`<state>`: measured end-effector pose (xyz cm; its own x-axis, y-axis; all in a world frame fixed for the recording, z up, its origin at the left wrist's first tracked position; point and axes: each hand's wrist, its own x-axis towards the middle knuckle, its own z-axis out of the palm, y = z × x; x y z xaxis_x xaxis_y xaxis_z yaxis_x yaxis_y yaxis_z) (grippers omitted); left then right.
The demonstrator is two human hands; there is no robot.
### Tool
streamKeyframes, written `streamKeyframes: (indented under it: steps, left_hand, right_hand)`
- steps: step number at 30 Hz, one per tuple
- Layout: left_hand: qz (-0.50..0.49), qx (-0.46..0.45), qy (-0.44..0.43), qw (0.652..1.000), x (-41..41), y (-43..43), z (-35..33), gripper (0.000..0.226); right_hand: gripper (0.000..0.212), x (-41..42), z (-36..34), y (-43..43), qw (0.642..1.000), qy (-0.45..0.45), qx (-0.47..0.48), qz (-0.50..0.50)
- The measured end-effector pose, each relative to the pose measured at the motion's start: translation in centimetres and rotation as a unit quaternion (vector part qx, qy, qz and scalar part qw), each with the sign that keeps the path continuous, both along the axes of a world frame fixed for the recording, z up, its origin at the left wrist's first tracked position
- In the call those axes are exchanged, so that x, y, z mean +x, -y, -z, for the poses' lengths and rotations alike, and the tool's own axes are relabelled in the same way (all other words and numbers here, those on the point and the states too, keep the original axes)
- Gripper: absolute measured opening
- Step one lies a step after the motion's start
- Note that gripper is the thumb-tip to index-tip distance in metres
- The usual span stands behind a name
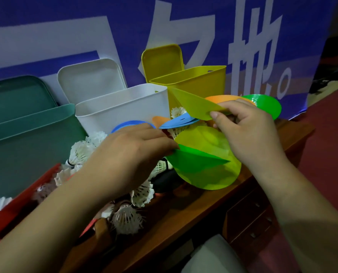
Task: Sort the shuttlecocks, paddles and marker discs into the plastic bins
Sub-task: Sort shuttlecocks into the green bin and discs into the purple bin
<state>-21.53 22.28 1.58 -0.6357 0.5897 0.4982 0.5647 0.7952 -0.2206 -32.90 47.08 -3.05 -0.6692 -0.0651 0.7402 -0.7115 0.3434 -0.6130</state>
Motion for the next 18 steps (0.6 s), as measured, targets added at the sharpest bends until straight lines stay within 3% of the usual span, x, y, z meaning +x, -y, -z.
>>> streamKeyframes:
  steps: [7,18]
  left_hand:
    - [-0.048,0.021,-0.078,0.996,1.1,3.1,-1.9,0.016]
    - [-0.098,0.116,-0.152,0.977,0.8,7.4,-4.0,0.018]
  right_hand:
    - [0.008,-0.2,-0.5,2.7,0.999,-0.017,0.0,-0.041]
    - [0.014,-2.0,-1.7,6.4,0.998,-0.04,-0.004,-0.046]
